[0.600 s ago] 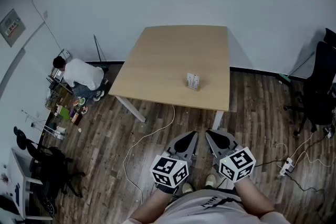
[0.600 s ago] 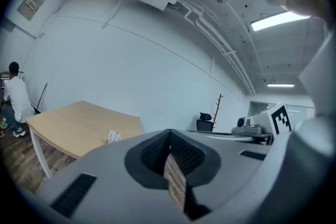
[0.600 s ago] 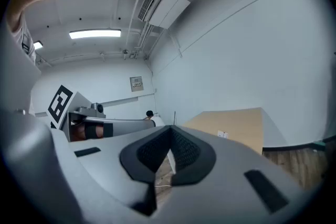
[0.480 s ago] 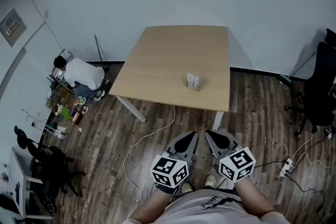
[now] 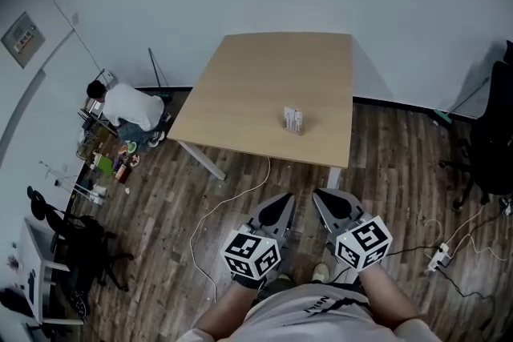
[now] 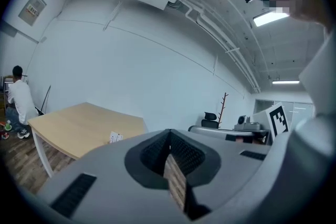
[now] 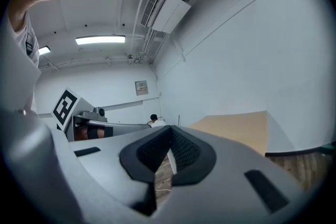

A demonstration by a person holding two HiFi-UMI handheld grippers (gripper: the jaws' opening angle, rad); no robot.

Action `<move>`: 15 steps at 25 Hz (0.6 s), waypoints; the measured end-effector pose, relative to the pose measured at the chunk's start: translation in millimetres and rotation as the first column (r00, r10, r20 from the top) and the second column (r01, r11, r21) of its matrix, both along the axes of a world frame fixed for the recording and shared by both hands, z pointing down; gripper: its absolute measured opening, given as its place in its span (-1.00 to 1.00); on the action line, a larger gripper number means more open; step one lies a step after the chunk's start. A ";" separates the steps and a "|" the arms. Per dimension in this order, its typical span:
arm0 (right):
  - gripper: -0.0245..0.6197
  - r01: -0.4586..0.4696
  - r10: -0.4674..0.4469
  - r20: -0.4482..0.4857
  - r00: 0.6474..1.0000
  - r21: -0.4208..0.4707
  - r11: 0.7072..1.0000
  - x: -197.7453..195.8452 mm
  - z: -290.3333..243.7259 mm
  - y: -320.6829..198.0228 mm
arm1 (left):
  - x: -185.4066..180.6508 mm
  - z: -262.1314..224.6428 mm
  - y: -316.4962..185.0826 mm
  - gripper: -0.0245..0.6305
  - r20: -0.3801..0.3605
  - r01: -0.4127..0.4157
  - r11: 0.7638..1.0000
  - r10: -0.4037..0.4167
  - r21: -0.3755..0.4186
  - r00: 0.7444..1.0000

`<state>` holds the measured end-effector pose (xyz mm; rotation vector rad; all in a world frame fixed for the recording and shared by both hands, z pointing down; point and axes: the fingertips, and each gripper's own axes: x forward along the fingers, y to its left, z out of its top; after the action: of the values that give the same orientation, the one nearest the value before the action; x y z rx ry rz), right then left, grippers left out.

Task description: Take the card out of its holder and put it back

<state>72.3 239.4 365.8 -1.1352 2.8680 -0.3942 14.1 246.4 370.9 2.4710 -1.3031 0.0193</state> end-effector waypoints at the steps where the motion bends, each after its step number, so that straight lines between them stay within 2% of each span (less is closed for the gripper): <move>1: -0.88 0.002 -0.002 0.004 1.000 0.005 1.000 2.9 -1.4 -3.0 | 0.3 -0.3 -2.5 -0.89 0.005 0.009 1.000 -0.009 0.001 1.000; 7: -0.88 0.029 -0.029 0.016 0.999 -0.001 1.000 4.2 4.5 -18.9 | -2.7 1.4 -19.8 -0.89 0.027 0.045 0.999 -0.045 0.000 0.999; 15: -0.88 0.020 -0.020 -0.017 1.000 -0.006 1.000 -3.7 19.8 -66.6 | -9.5 18.7 -69.1 -0.89 0.010 0.029 0.999 -0.029 -0.015 1.000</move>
<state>68.6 172.8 385.7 -1.1170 2.8975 -0.3950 4.6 177.3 389.6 2.4421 -1.3381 0.0340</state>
